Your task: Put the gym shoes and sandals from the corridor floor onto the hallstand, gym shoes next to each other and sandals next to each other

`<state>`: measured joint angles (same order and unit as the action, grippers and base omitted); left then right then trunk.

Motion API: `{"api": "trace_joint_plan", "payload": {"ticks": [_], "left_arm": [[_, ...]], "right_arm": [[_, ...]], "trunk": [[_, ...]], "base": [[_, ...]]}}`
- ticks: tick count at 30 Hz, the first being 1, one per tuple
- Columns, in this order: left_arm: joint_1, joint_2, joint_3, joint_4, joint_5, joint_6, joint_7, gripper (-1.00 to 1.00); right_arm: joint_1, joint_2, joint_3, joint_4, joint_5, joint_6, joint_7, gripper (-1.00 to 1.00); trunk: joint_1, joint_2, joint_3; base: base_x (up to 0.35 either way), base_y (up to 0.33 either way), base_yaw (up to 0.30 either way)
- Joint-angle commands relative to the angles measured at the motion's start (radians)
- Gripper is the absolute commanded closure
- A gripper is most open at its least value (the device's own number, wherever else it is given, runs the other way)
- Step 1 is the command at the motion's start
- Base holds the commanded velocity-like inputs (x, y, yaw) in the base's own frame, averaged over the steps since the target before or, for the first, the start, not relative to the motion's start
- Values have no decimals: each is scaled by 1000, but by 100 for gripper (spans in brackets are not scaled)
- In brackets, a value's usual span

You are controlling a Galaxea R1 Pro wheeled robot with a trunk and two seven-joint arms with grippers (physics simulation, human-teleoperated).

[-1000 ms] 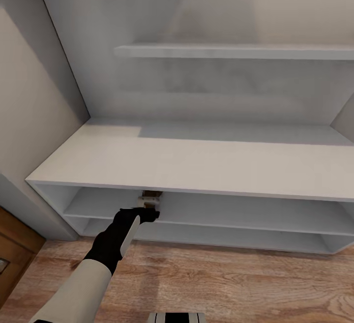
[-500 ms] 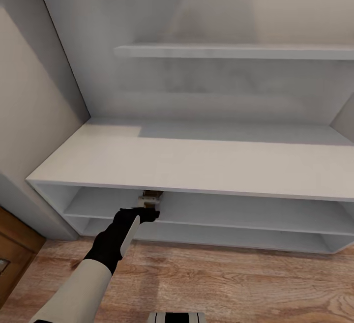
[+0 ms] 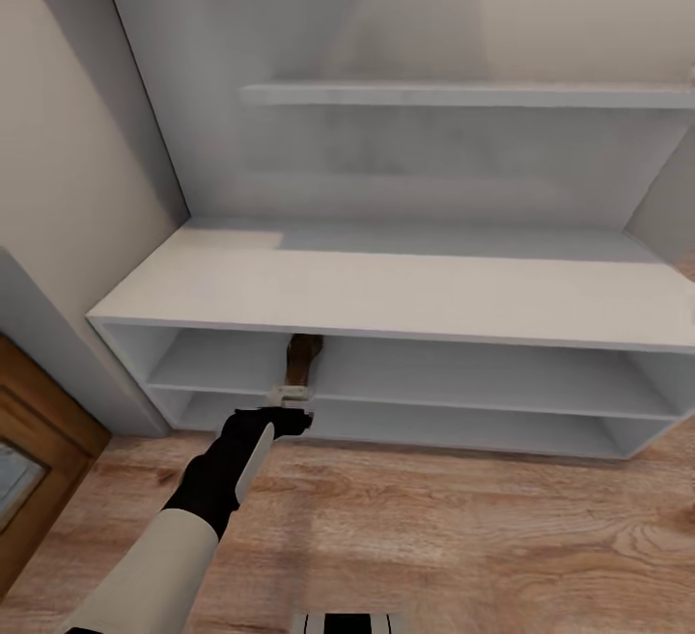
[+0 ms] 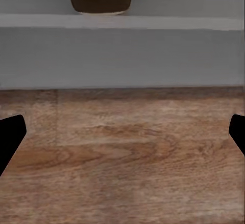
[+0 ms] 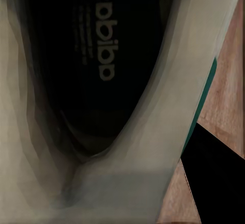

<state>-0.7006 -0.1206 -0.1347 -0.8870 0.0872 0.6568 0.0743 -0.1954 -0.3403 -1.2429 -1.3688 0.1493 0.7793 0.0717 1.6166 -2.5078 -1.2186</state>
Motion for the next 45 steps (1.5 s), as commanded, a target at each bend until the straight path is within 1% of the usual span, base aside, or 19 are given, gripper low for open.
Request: {"api": "trace_joint_plan", "payload": {"ticks": [1, 5, 12, 16, 18, 19, 21, 25, 26, 30, 31, 33, 35, 40, 44, 45], "left_arm": [[0, 2, -2, -1, 9, 4, 8, -100], [0, 13, -2, -1, 11, 3, 7, -100], [1, 17, -3, 0, 11, 3, 7, -100], [3, 31, -3, 0, 11, -8, 6, -100], [5, 35, -2, 0, 12, -40, 6, -100], [11, 38, -2, 5, 12, -154, 6, -100], [12, 41, -2, 6, 13, -183, 6, -100], [13, 52, -2, 11, 15, -218, 6, -100], [16, 58, -7, 17, 21, -224, 0, -100], [22, 80, -30, 40, 13, -246, -23, -100], [27, 80, -24, 45, 11, -242, -28, -100], [31, 72, -13, 53, 9, -231, -39, -100], [35, 65, -2, 47, 8, -220, -28, -100], [38, 62, 27, 43, 6, -192, 0, -100], [39, 61, 47, 41, 5, -189, 23, -100], [39, 61, 47, 41, 5, -189, 28, -100]], "right_arm": [[-1, 0, -1, -1, 10, 5, 7, 100], [-1, 0, -1, -1, 10, 5, 7, 100], [-1, 0, -1, -1, 10, 5, 7, 100], [-1, 1, -2, -1, 10, 5, 7, 100], [-1, 1, -2, -1, 10, 4, 7, 100], [-1, 4, -4, -1, 10, 3, 7, 100], [-1, 6, -4, -1, 9, 1, 7, 100], [-1, 8, -5, 0, 9, -3, 7, 100], [-7, 14, 1, 6, 11, -9, 3, 100], [-29, 36, 24, 29, 10, -31, -18, 100], [-28, 42, 30, 23, 9, -24, -11, 100], [-16, 31, 41, 12, 8, -13, 1, 100], [-5, 19, 29, 0, 8, -2, 12, 100], [23, -9, 0, -28, 8, 7, 23, 100], [37, -31, -23, -51, 8, 8, 25, 100], [37, -32, -28, -57, 8, 8, 25, 100]], "trunk": [[-1, 0, -1], [-1, 0, -1], [-1, 0, -1], [-1, 0, -1], [-1, 0, -1], [-1, 0, -1], [-1, 0, -1], [-1, 0, -1], [-1, 0, -1], [-1, 0, -1], [-1, 0, -1], [-1, 0, -1], [-1, 0, -1], [-1, 0, -1], [-1, 0, -1], [-1, 0, -1]], "base": [[-335, 0, 0], [-336, 0, 0], [-336, 0, 0], [-336, 0, 0], [-326, 0, 0], [-305, 0, 0], [-271, 0, 0], [-147, 0, 0], [0, 0, 0], [0, 0, 0], [0, 0, 0], [0, 0, 0], [0, 0, 0], [0, 0, 0], [-17, -6, 0], [-71, -47, 0]]}}
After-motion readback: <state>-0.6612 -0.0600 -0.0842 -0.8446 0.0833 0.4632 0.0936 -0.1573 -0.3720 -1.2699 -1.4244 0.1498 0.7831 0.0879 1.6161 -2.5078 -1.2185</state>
